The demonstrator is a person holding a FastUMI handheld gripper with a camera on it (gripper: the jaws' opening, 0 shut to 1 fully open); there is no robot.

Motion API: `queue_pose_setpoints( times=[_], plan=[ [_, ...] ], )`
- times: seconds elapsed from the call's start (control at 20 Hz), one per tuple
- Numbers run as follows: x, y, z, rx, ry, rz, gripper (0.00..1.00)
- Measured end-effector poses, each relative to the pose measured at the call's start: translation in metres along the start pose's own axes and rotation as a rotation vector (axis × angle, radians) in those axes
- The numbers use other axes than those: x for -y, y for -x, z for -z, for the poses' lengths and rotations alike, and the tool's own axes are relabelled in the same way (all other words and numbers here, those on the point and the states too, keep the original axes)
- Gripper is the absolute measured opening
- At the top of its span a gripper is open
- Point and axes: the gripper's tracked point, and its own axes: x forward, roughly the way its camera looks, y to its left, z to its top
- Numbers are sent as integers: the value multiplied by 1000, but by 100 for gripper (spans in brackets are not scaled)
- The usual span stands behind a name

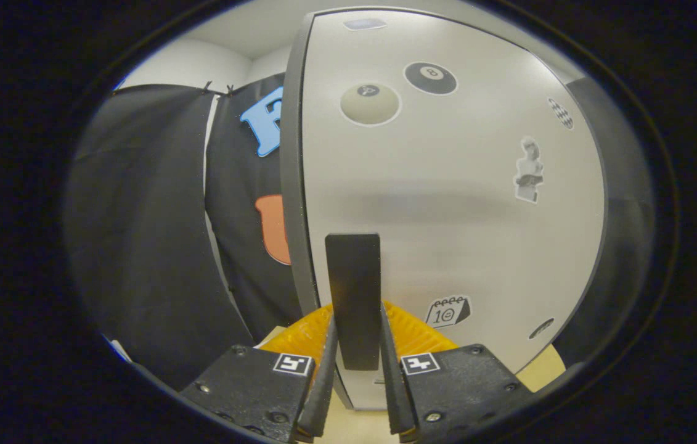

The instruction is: Open the shoe cabinet door, grab the shoes and put them into the shoe cabinet, then close the shoe cabinet door.

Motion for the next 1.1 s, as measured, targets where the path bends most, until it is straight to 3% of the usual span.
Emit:
queue_pose_setpoints(
  times=[0.5, 1.1],
  plan=[
    [3, 13, 7, -74, 0, -49, 33],
    [13, 42, 10, -59, 35, -214, 28]
  ],
)
